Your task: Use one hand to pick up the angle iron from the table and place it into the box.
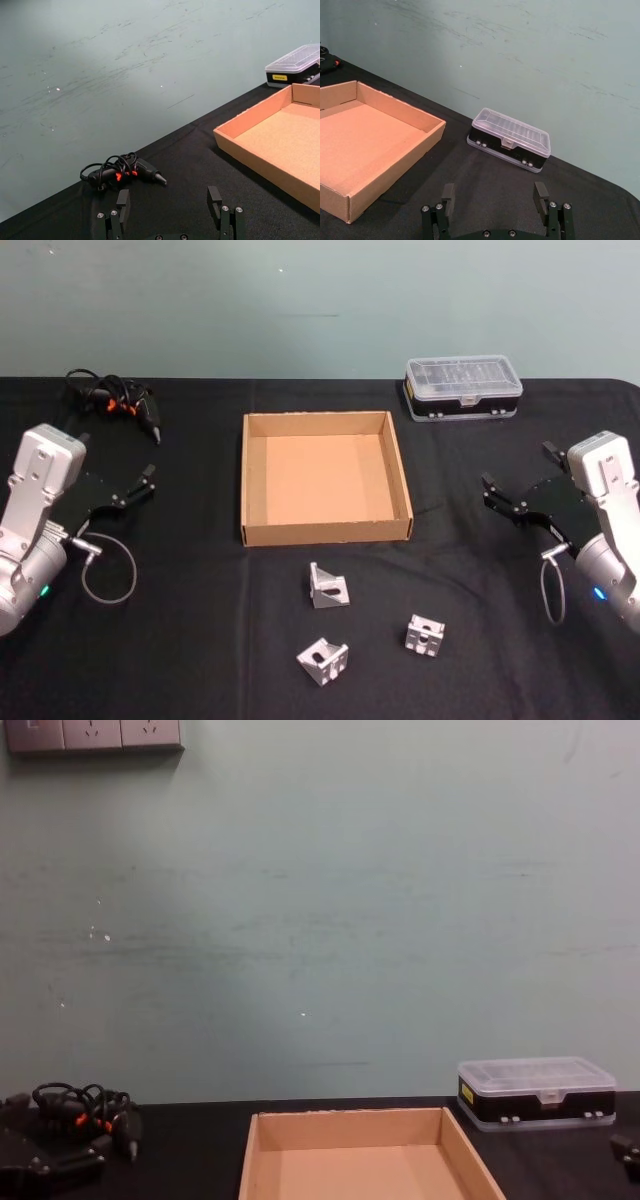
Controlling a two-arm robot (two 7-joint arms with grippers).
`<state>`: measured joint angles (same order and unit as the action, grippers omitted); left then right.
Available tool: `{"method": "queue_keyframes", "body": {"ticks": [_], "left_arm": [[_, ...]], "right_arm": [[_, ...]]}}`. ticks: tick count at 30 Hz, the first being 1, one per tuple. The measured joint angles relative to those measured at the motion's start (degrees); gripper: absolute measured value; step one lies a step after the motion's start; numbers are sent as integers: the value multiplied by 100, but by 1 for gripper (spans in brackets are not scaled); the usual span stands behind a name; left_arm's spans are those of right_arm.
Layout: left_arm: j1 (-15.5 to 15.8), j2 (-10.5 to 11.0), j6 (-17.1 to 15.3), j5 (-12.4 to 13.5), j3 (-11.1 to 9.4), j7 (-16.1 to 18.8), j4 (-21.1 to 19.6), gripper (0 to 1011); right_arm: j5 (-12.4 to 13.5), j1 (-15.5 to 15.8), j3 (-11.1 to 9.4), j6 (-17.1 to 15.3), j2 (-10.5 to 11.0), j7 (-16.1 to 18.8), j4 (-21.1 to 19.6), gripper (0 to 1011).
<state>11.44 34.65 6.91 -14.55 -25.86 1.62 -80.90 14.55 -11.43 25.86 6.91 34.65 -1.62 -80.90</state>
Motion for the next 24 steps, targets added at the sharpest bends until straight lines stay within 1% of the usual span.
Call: {"method": "queue_keyframes", "body": {"ticks": [24], "left_arm": [[0,0,0,0,0,0,0,1011]], "right_arm": [[0,0,0,0,0,0,0,1003]]}}
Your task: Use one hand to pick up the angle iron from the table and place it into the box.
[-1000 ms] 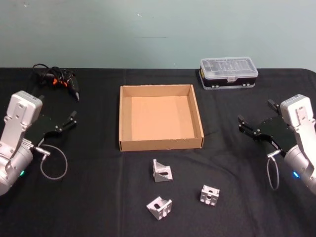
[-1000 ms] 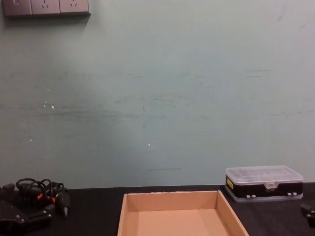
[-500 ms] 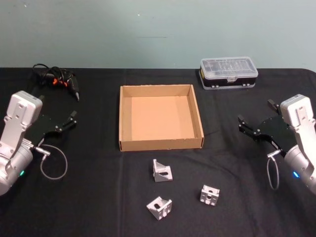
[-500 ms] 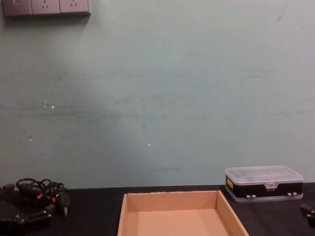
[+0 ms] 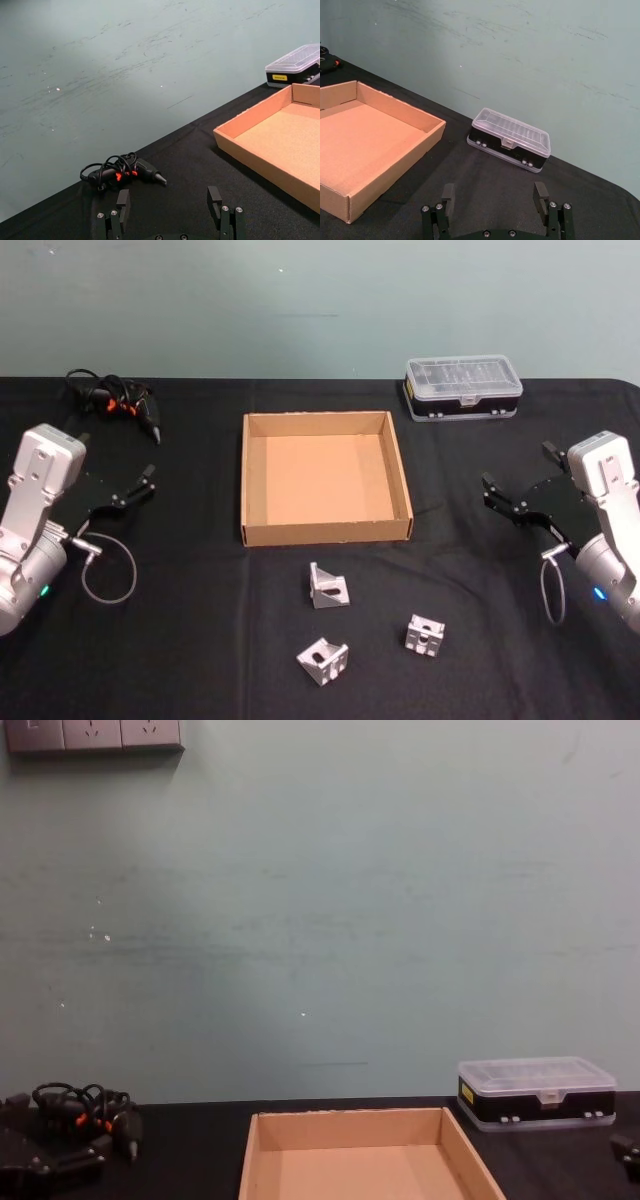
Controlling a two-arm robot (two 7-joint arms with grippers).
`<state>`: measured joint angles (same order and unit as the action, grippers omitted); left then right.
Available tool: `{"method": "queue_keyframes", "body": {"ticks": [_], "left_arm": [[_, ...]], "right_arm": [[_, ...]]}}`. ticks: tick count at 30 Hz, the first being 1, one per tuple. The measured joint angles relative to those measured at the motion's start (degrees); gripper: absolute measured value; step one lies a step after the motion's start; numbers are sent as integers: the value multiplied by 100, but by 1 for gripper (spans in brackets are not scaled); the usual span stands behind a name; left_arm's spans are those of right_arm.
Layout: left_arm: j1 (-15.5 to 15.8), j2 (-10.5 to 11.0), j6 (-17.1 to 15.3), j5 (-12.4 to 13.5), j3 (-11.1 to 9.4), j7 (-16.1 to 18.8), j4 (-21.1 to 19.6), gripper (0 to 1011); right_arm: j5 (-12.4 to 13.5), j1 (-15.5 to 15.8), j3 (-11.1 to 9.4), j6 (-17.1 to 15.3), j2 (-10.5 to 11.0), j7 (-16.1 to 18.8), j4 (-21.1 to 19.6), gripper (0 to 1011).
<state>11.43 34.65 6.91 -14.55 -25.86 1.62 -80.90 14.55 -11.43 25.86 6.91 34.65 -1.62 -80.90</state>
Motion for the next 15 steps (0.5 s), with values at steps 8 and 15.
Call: {"method": "queue_keyframes", "body": {"ticks": [8,15], "left_arm": [[0,0,0,0,0,0,0,1011],[0,0,0,0,0,0,0,1011]], "right_arm": [[0,0,0,0,0,0,0,1003],[69,57,-168,-2,-28,158,-17,1003]]}}
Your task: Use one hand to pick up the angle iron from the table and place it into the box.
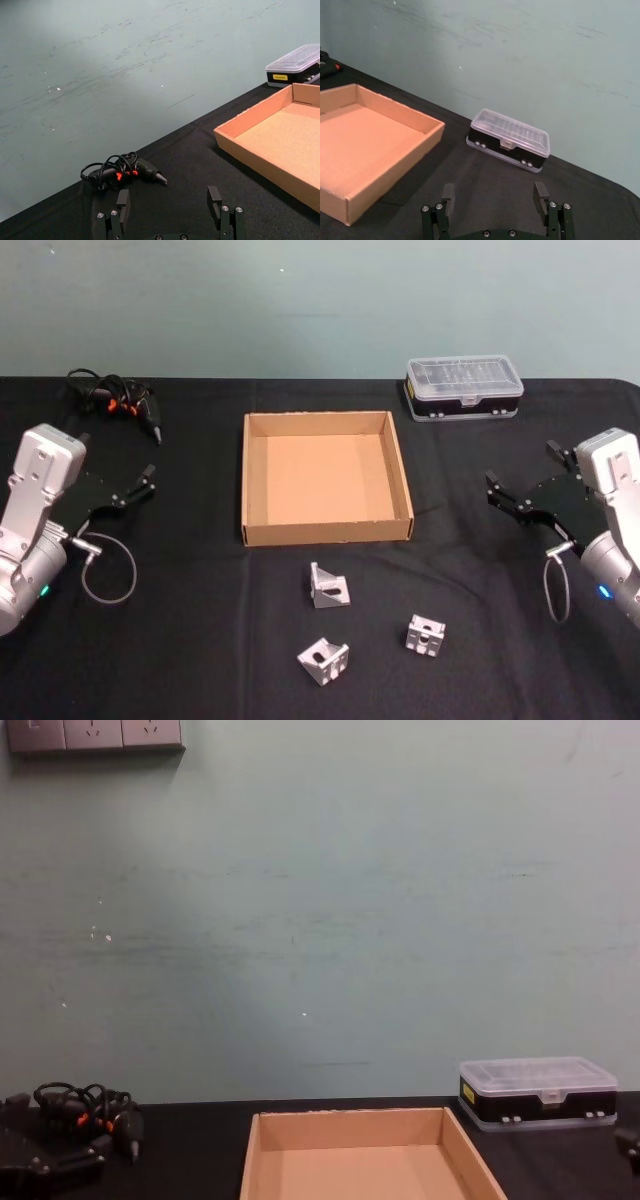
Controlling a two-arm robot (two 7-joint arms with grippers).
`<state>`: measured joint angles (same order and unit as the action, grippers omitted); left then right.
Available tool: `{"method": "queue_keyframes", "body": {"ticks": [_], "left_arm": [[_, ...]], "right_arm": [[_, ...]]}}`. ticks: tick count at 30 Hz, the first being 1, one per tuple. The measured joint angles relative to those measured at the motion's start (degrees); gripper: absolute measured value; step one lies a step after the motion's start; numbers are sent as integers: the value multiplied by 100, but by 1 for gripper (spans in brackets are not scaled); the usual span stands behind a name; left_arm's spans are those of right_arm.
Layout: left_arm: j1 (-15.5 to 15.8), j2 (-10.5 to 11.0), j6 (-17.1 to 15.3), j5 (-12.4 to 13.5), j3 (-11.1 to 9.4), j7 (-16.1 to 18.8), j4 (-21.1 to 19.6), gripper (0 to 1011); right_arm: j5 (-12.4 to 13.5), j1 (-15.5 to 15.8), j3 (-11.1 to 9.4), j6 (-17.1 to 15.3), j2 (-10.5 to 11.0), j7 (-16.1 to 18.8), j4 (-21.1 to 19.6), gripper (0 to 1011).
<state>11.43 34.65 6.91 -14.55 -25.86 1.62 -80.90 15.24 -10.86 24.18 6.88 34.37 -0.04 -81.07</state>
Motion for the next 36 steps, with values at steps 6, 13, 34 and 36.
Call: {"method": "queue_keyframes", "body": {"ticks": [6,13,34,36], "left_arm": [[0,0,0,0,0,0,0,1011],[0,0,0,0,0,0,0,1011],[0,0,0,0,0,0,0,1011],[0,0,0,0,0,0,0,1011]], "right_arm": [[123,155,-144,-167,134,219,-363,1003],[345,444,-377,-437,452,560,-1030,1003],[1729,728,-727,-1989,1316,2696,-2620,1003],[1772,678,-624,-2110,1339,2859,-2621,1002]]}}
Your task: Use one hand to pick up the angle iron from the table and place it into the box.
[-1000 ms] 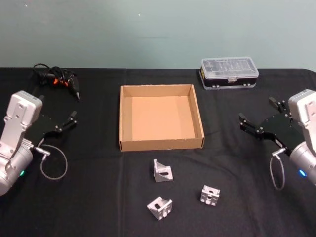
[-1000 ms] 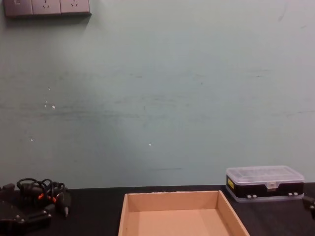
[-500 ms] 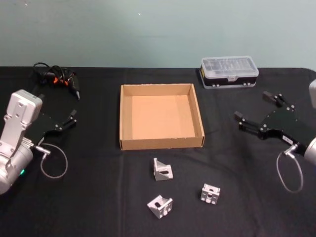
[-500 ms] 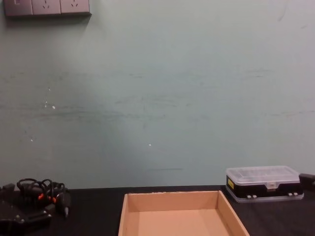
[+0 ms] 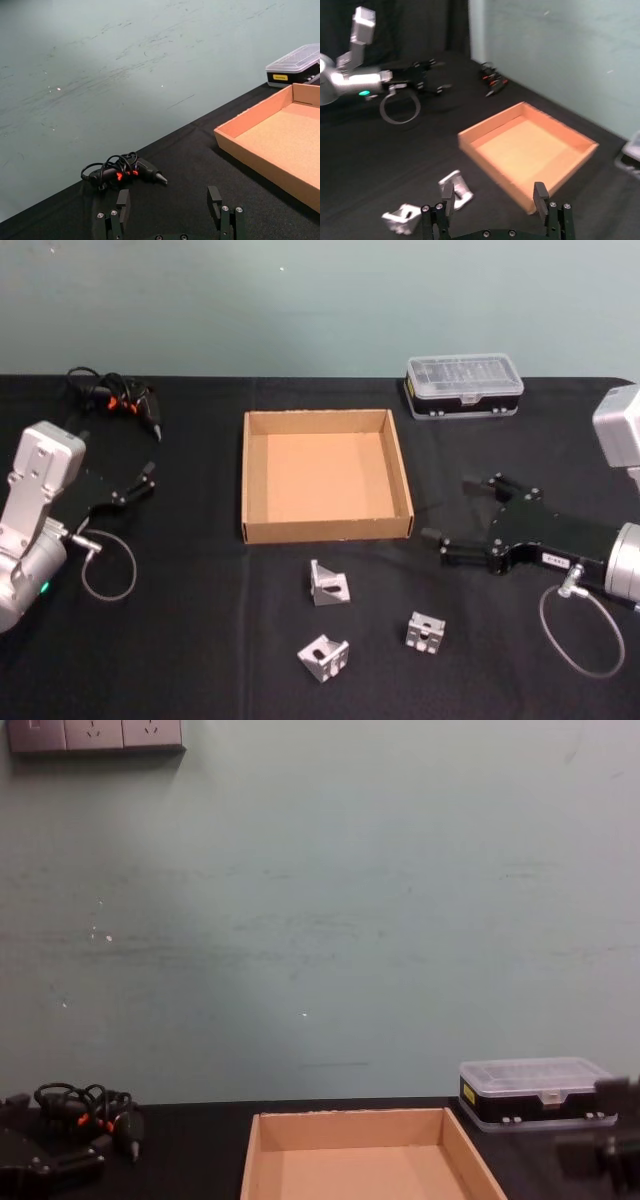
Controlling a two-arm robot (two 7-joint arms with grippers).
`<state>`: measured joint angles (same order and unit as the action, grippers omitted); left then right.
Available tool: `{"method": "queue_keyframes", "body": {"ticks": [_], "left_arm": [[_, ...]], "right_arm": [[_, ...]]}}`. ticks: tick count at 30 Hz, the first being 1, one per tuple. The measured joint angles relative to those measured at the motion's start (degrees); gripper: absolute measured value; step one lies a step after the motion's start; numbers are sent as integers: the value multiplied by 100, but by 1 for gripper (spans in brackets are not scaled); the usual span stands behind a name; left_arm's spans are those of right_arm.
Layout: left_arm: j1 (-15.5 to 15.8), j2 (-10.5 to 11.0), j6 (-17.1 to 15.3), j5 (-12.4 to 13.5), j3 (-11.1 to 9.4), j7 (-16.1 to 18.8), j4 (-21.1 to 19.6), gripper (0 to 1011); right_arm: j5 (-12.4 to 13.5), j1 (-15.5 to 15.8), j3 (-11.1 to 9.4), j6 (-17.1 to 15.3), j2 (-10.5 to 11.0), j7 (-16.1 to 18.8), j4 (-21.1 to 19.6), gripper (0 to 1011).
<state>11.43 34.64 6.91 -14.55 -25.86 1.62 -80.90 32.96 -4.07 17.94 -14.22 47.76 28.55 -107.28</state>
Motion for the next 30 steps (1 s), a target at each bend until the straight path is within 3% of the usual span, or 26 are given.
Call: {"method": "queue_keyframes", "body": {"ticks": [8,18,30], "left_arm": [[0,0,0,0,0,0,0,1011],[0,0,0,0,0,0,0,1011],[0,0,0,0,0,0,0,1011]], "right_arm": [[80,-101,364,-280,61,296,67,1003],[106,-261,761,-679,324,513,12,1003],[-137,-499,1158,-937,455,601,234,1003]]}}
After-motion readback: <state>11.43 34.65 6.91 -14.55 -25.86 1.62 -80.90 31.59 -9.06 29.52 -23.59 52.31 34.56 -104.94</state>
